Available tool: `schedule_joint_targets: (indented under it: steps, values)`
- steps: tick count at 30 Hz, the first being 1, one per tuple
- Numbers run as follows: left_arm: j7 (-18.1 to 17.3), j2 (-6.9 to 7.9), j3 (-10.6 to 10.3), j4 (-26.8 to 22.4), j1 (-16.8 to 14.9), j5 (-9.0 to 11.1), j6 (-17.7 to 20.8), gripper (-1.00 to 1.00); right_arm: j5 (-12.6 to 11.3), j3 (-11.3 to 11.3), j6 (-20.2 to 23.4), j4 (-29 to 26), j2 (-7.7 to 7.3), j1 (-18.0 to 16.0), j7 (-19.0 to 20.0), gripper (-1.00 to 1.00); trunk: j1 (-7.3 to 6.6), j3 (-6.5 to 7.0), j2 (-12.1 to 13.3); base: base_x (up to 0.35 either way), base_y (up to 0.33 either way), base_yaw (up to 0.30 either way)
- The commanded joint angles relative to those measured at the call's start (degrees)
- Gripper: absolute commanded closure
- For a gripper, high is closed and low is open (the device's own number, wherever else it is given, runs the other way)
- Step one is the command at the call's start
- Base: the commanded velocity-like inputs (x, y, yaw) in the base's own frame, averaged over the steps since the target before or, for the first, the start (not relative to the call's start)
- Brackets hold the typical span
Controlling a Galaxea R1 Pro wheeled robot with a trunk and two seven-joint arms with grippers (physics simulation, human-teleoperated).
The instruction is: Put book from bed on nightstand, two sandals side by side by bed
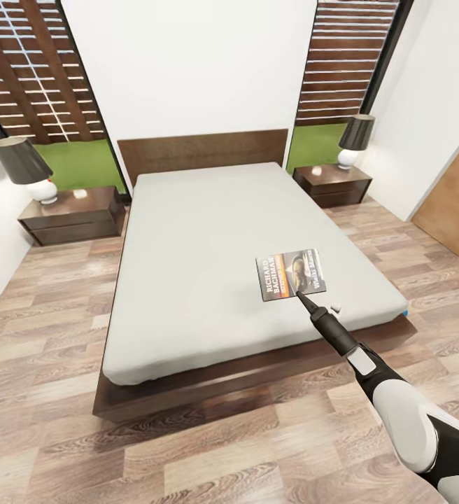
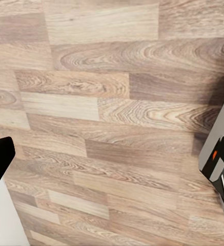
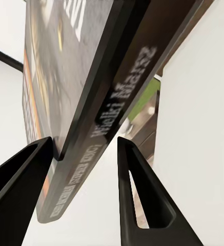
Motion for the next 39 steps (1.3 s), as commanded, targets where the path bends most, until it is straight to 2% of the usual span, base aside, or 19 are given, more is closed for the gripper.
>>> schedule_joint_targets:
  steps: [1,9,17,21,30,39]
  values:
    - [0.09,-0.01,0.18,-0.05,0.28,-0.3,0.19,-1.0,-0.51,0.15,0.55,0.05,-0.02,-0.04,0.09,1.0,0.03,0.01,-0.09,0.0,0.0,0.0]
    - [0.16,0.53,0.18,-0.07,2.81,0.02,0.14,-1.0,-0.46,0.16,0.55,0.1,-0.02,-0.04,-0.11,1.0,0.03,0.75,-0.09,0.0,0.0,0.0]
    - [1.58,0.79,0.18,-0.22,7.68,-0.29,0.24,-1.0,-0.48,0.11,0.55,0.09,-0.02,-0.04,-0.15,1.0,0.03,1.49,-0.09,0.0,0.0,0.0]
    - [3.82,0.39,0.03,-0.17,10.66,-0.46,0.27,-1.0,-0.51,0.04,0.55,0.1,-0.04,-0.04,-0.15,1.0,0.03,1.86,-0.09,0.0,0.0,0.0]
    - [4.86,0.07,-0.11,-0.05,14.67,-0.57,0.29,-1.0,-0.52,0.01,0.55,0.11,-0.03,-0.04,-0.15,1.0,0.03,2.69,-0.09,0.0,0.0,0.0]
    - [4.92,-1.37,-0.13,-0.02,16.31,-0.54,0.24,-1.0,-0.52,0.01,0.55,0.11,-0.05,-0.04,-0.15,1.0,0.03,3.52,-0.09,0.0,0.0,0.0]
